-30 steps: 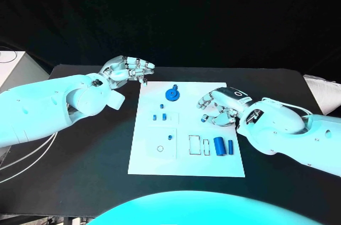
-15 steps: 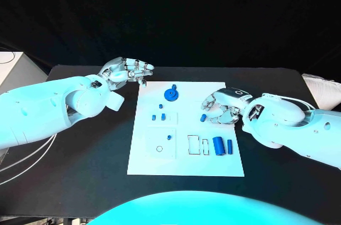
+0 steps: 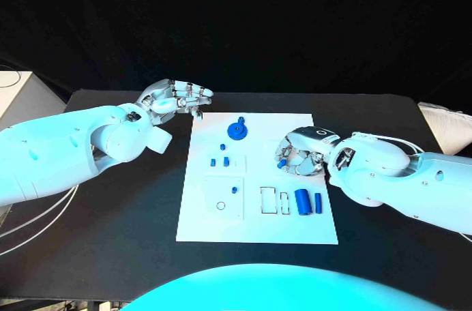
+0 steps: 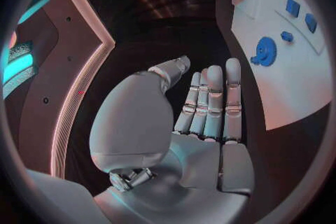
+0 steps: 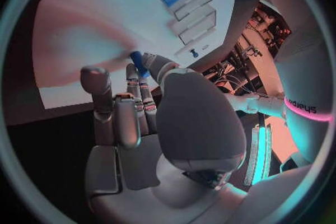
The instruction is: Assemble the parts on the task board
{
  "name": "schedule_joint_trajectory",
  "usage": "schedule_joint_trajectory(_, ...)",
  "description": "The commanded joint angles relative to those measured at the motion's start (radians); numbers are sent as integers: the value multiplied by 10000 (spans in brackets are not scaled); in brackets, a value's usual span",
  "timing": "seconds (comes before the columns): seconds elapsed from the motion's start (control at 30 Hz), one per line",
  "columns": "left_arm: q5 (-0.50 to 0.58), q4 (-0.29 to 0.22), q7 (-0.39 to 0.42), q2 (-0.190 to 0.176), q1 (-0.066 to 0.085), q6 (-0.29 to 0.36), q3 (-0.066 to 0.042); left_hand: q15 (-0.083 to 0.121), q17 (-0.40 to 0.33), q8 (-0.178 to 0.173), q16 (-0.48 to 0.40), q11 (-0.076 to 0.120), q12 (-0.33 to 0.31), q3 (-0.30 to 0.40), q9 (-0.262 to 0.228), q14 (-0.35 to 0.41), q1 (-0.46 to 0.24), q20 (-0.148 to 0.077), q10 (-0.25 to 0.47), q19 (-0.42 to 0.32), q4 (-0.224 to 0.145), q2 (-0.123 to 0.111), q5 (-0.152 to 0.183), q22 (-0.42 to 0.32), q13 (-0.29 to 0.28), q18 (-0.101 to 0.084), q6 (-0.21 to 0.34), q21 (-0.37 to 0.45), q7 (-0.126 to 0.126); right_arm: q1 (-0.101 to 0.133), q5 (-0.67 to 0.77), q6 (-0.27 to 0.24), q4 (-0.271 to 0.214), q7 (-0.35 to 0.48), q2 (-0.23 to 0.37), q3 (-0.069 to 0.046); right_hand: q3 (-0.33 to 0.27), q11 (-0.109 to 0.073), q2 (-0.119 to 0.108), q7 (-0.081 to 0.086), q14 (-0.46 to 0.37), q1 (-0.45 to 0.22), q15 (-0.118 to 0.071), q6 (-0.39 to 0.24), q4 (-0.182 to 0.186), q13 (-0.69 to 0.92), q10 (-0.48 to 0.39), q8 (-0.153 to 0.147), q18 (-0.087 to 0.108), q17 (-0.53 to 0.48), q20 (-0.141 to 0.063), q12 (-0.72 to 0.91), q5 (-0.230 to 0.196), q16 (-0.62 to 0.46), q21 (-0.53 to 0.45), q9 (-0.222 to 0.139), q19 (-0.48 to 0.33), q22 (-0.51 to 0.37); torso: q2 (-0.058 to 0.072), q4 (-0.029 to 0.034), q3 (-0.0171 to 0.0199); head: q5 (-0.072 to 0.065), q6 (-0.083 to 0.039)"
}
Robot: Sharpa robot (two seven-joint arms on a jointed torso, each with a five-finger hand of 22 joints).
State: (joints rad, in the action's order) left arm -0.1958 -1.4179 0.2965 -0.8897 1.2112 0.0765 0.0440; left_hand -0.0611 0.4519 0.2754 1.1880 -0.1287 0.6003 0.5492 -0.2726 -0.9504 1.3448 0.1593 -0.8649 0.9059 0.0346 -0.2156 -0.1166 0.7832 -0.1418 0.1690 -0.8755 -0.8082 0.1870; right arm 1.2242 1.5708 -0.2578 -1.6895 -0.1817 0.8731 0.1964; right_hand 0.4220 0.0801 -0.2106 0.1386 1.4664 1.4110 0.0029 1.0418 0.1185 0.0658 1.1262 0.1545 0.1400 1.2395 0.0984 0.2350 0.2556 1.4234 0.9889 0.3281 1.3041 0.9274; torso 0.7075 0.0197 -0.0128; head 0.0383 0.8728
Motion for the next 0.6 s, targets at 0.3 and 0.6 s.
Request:
schedule_joint_trajectory(0.3, 241, -23, 14, 8, 1, -165, -5, -1, -17, 69, -49, 4, 27, -96, 14, -35, 37, -17, 62, 103, -2, 75, 9, -32, 19, 148, 93, 64, -14, -51, 333, 120, -34, -284, -87, 12, 924, -194, 10, -129, 413, 37, -203, 514, 90, 76, 814, 285, -125, 212, -133, -182, -645, 167, 274, 164, 183, 391, 0, -3, 10, 0, -2)
schedule_joint_trajectory(0.6, 269, -21, 3, 15, 1, -168, -5, -1, -17, 69, -49, 4, 27, -96, 14, -35, 37, -17, 62, 103, -2, 75, 9, -32, 19, 148, 93, 64, -14, -96, 442, -723, -116, -568, -109, 12, 1714, -342, 508, -239, 463, 135, -326, 726, -236, 215, 1420, 708, -198, 408, -250, -342, -1272, 266, 630, 533, 345, 863, -2, 4, 7, -15, -2)
